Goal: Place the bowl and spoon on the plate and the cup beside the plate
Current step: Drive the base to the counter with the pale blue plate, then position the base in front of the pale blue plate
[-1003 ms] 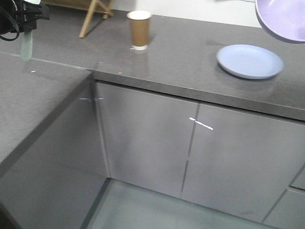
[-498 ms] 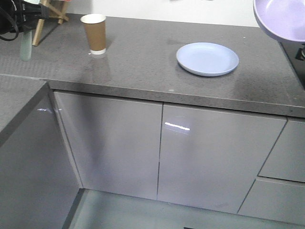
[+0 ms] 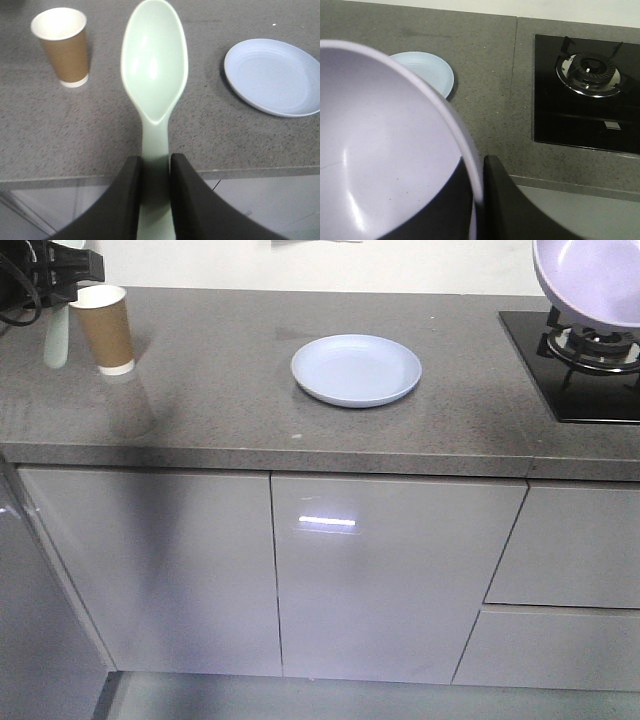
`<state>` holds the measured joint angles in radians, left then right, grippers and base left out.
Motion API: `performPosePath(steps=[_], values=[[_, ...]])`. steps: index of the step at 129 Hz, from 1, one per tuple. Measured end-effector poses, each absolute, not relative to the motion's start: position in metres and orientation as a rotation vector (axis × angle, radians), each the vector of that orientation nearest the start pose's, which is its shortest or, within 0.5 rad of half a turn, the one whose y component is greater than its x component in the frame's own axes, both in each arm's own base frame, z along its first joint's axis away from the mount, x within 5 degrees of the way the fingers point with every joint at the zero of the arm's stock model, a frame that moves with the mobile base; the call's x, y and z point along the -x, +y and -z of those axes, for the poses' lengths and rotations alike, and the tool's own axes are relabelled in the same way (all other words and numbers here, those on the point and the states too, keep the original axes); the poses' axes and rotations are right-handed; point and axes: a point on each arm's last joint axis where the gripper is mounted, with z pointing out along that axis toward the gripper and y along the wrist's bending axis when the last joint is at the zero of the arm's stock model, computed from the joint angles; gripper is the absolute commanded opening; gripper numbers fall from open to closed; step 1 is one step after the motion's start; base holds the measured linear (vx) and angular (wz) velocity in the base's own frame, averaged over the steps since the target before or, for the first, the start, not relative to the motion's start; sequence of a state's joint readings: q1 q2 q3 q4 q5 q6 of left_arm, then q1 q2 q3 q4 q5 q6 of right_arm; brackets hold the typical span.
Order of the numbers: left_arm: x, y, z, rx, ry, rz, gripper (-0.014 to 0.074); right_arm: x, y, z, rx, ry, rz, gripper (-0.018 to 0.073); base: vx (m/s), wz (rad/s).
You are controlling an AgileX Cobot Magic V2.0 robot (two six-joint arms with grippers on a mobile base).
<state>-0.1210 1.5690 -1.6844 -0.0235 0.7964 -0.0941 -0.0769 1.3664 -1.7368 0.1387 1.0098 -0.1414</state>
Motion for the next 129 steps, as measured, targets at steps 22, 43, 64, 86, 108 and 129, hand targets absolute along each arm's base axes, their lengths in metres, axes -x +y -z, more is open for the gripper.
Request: performPosePath(steps=[22, 43, 64, 86, 108, 129], values=[[-0.3519, -0.0443, -0.4265, -0.021, 2.168, 0.151, -0.0007, -0.2729, -0.0103, -0.4907, 0.060, 2.114, -0.038, -0.0008, 0.10, -0.17], [-0.3519, -0.0443, -0.4265, -0.021, 2.168, 0.151, -0.0007, -0.2729, -0.0104, -0.4907, 0.060, 2.114, -0.037, -0.0008, 0.12, -0.05], [-0.3519, -0.0443, -0.4265, -0.021, 2.168, 0.151, -0.0007, -0.2729, -0.0104, -0.4907, 0.060, 2.114, -0.038, -0.0008, 0.15, 0.01], [-0.3519, -0.0443, -0.4265, -0.021, 2.168, 0.151, -0.0007, -0.2729, -0.0104, -0.4907, 0.060, 2.114, -0.038, -0.0008, 0.16, -0.03], [-0.3519, -0.0443, -0.4265, -0.021, 2.168, 0.151, -0.0007, -0.2729, -0.0104, -0.4907, 0.060, 2.114, -0.038, -0.0008, 0.18, -0.02], [-0.3519, -0.0443, -0.4265, -0.021, 2.168, 0.151, -0.0007, -0.2729, -0.0104, -0.4907, 0.060, 2.114, -0.038, -0.0008, 0.19, 0.00]])
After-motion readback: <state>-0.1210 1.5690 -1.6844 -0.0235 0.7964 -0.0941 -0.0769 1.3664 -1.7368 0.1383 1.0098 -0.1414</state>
